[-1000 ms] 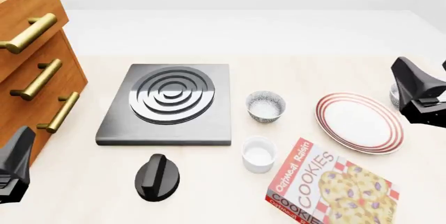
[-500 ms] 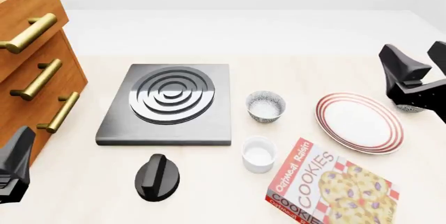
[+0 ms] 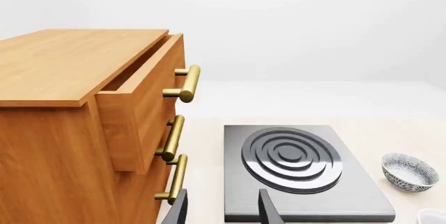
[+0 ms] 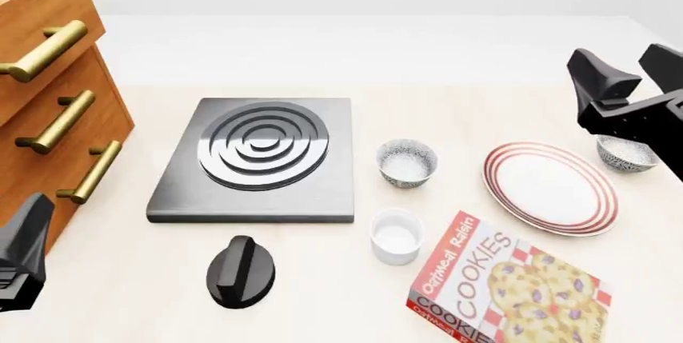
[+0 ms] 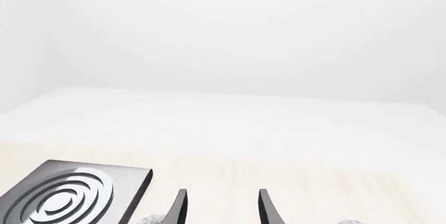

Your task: Pick the akita bowl next to the plate and place it on the plate.

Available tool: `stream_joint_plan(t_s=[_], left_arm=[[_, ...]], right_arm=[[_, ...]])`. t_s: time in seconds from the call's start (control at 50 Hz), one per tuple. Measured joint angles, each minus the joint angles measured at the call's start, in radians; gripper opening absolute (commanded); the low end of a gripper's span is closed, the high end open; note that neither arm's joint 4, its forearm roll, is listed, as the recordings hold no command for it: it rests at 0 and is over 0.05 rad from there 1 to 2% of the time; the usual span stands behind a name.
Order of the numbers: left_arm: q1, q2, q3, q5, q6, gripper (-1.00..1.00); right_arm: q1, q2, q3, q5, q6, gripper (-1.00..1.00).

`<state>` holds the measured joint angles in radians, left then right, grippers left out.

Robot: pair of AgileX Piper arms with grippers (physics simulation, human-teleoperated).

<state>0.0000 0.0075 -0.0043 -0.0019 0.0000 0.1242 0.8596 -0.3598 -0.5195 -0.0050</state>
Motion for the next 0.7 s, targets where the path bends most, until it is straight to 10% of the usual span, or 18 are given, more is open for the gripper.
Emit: stream_joint_plan(t_s=[0.7], left_arm=[[0.000, 0.000, 0.000, 0.000, 0.000, 1.00]], right_arm=[[-0.013, 0.165, -0.068, -0.073, -0.015, 1.00]])
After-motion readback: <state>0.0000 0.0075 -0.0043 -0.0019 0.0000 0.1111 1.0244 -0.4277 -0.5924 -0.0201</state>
